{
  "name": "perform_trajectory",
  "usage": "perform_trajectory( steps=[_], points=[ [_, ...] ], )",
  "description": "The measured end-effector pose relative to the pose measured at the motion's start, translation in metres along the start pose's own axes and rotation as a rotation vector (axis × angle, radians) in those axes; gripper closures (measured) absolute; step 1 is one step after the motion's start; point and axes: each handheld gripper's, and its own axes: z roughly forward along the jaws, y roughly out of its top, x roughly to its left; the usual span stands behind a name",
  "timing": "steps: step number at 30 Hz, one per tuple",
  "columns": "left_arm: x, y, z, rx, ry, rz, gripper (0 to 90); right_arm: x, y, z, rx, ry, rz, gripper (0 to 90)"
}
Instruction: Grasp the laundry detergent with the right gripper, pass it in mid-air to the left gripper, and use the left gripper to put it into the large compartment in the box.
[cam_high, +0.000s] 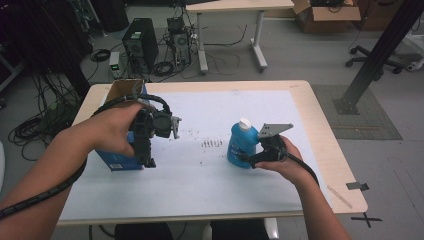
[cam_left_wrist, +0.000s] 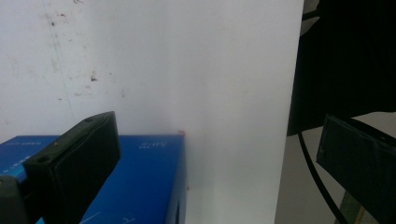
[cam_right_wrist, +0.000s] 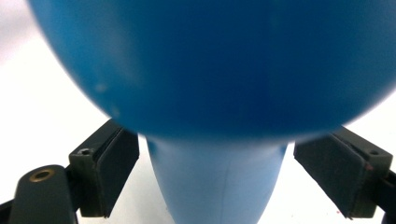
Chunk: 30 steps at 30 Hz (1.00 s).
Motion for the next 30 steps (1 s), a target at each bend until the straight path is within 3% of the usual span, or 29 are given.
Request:
perform_trajectory(
  steps=[8,30],
  points=[
    [-0.0002,0.0003,-0.0017,-0.001,0.003,0.0,0.2,0.0014,-0.0006,0.0017,-0.016,-0.026,0.009,18.5],
    [0.0005,0.0041,-0.0004,-0.002,0.002,0.001,0.2,0.005,-0.0044,0.0068,-0.04,-0.026,0.009,29.9]
  ],
)
